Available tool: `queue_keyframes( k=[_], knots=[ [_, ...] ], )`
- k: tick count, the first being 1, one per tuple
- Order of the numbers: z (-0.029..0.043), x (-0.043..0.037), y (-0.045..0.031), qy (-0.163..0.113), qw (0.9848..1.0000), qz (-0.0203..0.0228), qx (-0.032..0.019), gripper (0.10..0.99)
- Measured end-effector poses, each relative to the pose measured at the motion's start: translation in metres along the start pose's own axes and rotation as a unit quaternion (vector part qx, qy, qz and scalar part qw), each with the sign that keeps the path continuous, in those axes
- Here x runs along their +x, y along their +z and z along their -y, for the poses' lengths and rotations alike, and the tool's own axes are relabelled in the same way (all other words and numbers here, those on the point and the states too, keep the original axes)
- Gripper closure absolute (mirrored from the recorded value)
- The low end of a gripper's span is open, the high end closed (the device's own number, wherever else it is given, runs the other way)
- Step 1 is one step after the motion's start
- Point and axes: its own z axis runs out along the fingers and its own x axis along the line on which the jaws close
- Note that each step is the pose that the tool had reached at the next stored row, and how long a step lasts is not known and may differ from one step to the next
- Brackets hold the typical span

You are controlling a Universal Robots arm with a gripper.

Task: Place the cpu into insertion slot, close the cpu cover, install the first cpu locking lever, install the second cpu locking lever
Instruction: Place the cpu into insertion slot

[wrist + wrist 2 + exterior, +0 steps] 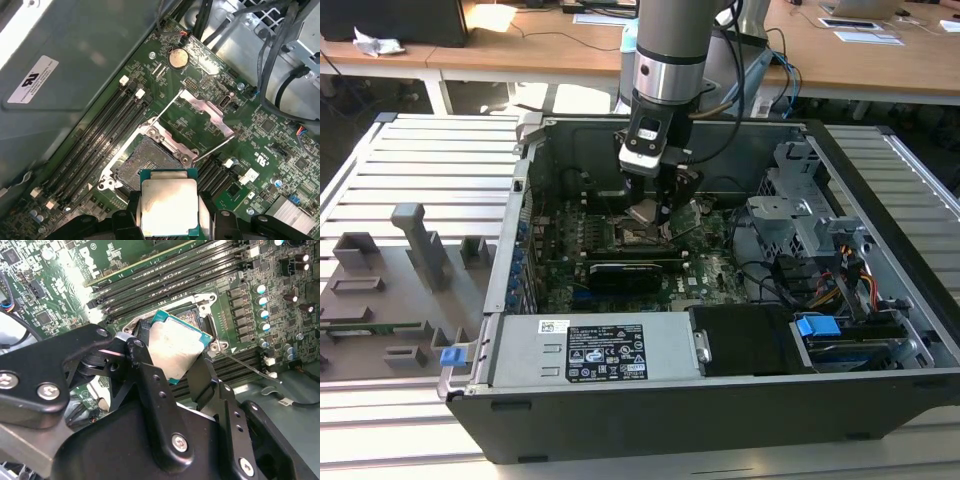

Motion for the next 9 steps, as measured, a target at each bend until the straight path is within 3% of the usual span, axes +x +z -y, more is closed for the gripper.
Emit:
queue_keyframes(
  k=[9],
  knots=[
    [0.0, 0.0, 0.0, 0.01, 0.9999, 0.0001, 0.0007, 0.545]
  ],
)
